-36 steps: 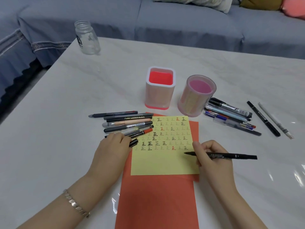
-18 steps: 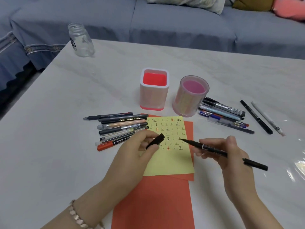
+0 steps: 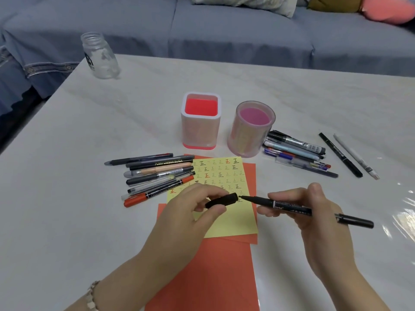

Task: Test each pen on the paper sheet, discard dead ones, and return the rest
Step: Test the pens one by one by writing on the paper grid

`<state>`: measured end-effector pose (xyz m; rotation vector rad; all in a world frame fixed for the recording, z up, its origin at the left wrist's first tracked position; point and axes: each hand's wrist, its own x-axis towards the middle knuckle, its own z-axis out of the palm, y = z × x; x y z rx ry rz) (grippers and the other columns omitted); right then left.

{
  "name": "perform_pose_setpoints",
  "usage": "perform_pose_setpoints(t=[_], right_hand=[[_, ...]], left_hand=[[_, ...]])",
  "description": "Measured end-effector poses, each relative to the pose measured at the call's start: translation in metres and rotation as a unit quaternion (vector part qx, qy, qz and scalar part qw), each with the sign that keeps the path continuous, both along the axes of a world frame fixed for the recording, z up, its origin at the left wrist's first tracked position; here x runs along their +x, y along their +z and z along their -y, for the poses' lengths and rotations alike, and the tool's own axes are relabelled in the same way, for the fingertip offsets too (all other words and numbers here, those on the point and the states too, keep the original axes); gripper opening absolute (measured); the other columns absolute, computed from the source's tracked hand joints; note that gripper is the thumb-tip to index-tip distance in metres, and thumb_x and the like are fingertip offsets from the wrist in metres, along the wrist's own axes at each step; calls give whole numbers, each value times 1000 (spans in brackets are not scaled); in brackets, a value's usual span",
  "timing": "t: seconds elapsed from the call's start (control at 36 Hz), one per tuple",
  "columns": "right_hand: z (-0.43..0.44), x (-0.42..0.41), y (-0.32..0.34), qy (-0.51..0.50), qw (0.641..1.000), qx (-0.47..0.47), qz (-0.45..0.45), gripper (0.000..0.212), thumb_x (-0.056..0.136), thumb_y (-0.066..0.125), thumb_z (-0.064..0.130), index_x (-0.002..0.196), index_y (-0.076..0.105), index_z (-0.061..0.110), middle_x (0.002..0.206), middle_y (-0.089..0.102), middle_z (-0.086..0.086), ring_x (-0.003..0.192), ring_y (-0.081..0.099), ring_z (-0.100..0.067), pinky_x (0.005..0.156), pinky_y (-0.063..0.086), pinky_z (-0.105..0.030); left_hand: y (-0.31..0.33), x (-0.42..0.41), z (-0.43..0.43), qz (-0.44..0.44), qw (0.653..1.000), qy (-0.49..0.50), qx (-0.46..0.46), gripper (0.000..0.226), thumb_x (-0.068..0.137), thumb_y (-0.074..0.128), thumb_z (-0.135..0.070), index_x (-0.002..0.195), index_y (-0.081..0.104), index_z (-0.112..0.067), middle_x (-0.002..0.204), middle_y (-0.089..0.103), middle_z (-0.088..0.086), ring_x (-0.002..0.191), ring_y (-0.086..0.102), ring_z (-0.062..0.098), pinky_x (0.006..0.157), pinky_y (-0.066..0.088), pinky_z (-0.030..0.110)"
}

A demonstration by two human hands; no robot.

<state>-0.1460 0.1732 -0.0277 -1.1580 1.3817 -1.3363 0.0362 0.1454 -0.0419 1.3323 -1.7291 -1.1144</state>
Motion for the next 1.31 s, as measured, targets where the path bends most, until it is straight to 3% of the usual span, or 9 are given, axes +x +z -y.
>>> perform_pose_setpoints(t=[0.31,0.44,0.56,0.67,0.72,0.83,1.0,1.14,1.31], right_hand=[[6,11,-8,-17,999,49,-12,33,76,44,36,49,46,19,35,44,-6,38,35,-13,41,33,-16],[14,9,-4,-10,999,34,1,32,79,41,24,49,41,16,32,44,-5,31,31,-14,36,30,-17],[15,-4,2,46,998,44,27,34,78,43,24,45,50,20,32,47,-10,26,32,-13,34,28,-15],[21,-16,5,124,990,58,42,28,76,54,30,48,52,22,34,48,-8,27,35,-11,36,28,-15],[26,-24,-1,140,987,79,14,32,86,58,19,55,51,16,37,50,-5,30,37,-9,38,30,-14],[48,-48,-26,173,959,122,-190,13,75,72,6,75,63,15,54,60,9,48,51,-2,52,42,-15],[109,-91,-43,-76,867,-8,-492,18,83,60,2,97,71,7,96,67,-10,94,58,-31,81,47,-42],[145,-102,-54,-6,769,50,-637,26,91,49,12,113,62,12,112,61,-12,103,51,-34,82,38,-39],[149,-100,-54,26,740,88,-667,24,95,46,17,113,61,12,112,57,-11,107,48,-32,80,34,-35]], left_hand=[[10,-16,-2,94,986,-138,18,14,96,42,-28,86,43,-37,80,48,-12,70,42,-1,62,33,13],[7,-27,4,-23,984,-132,115,16,91,52,-28,76,48,-29,60,47,-11,51,36,4,51,30,18],[14,-34,14,-210,887,-191,364,16,77,53,-24,69,41,-17,47,34,-7,38,24,3,37,23,12],[19,-41,26,-216,814,-245,480,24,82,56,-30,68,41,-18,45,27,-8,36,17,1,33,15,11],[16,-48,31,-164,853,-220,445,24,88,59,-30,71,47,-18,46,28,-7,38,18,3,35,15,13],[0,-47,41,58,980,-117,149,12,93,53,-29,82,57,-26,57,51,-7,47,37,9,48,29,25],[-19,-13,36,184,982,19,-44,10,94,50,-30,101,57,-29,96,56,-15,91,50,5,76,42,25],[-30,20,26,161,983,78,-49,12,91,54,-24,97,58,-34,98,58,-20,97,52,0,80,41,16],[-38,43,29,179,972,134,-65,12,90,55,-22,94,58,-33,97,58,-16,96,53,9,80,42,26]])
